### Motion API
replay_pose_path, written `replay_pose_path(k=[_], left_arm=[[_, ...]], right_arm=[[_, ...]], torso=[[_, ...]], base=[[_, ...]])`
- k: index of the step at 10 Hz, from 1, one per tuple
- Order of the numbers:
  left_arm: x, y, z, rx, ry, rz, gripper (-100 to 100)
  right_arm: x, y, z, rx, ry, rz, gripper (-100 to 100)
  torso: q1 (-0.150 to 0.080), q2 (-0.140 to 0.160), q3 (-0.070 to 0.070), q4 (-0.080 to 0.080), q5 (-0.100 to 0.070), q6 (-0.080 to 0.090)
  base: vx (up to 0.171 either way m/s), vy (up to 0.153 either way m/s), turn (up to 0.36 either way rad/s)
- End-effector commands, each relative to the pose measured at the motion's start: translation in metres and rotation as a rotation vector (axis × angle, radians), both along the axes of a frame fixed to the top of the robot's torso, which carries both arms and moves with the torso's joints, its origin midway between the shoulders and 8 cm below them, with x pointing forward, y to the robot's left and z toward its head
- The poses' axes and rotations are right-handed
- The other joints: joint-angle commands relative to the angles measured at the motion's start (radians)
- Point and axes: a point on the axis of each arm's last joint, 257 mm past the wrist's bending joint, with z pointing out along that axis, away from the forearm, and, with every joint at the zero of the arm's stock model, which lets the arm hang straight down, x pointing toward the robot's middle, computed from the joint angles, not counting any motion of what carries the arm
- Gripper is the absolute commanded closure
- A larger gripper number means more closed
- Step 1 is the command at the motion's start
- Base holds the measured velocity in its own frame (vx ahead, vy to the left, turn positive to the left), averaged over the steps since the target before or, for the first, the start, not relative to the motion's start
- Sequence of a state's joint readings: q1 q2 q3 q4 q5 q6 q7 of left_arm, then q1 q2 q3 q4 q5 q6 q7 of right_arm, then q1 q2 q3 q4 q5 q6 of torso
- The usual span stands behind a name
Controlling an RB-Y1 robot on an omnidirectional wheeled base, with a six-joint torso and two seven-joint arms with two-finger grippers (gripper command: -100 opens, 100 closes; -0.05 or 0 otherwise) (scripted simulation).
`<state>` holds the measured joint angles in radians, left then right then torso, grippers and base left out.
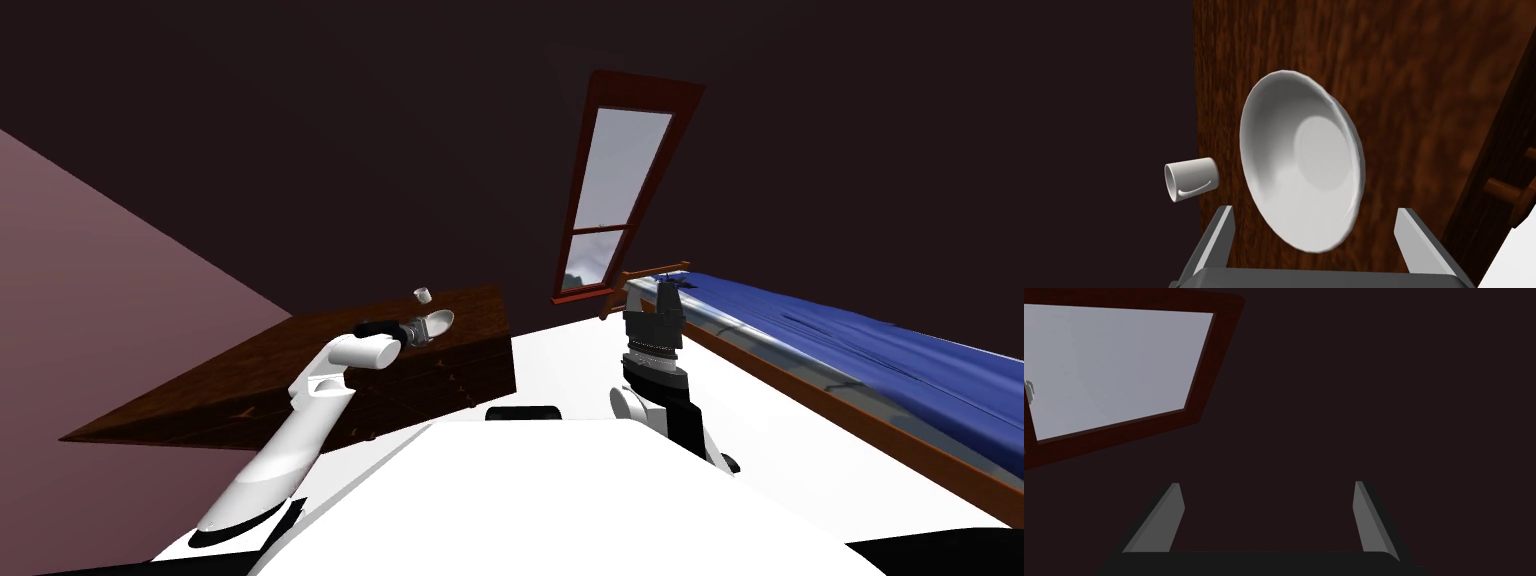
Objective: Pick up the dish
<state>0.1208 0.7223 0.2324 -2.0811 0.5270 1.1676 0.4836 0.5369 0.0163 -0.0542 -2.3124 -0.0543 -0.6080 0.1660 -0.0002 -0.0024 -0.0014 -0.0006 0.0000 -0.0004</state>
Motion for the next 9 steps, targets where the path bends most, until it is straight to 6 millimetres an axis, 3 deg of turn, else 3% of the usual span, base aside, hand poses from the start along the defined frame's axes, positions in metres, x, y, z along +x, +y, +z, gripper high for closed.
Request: replay_pose_path(k=[1, 9], left_arm=[[-0.009, 0.013, -0.008, -0.007, 0.049, 0.034, -100], [-0.063, 0.058, -0.055, -0.062, 0.27, 0.183, -100]], right_arm=[[0.0, 0.0, 0.0, 0.0, 0.0, 0.0, 0], [0.0, 0.0, 0.0, 0.0, 0.0, 0.0, 0]], torso=[[0.0, 0.0, 0.0, 0.0, 0.0, 0.0], [0.001, -0.001, -0.001, 0.0, 0.0, 0.0]], base=[[0.032, -0.01, -0.09], [0.048, 0.001, -0.104]])
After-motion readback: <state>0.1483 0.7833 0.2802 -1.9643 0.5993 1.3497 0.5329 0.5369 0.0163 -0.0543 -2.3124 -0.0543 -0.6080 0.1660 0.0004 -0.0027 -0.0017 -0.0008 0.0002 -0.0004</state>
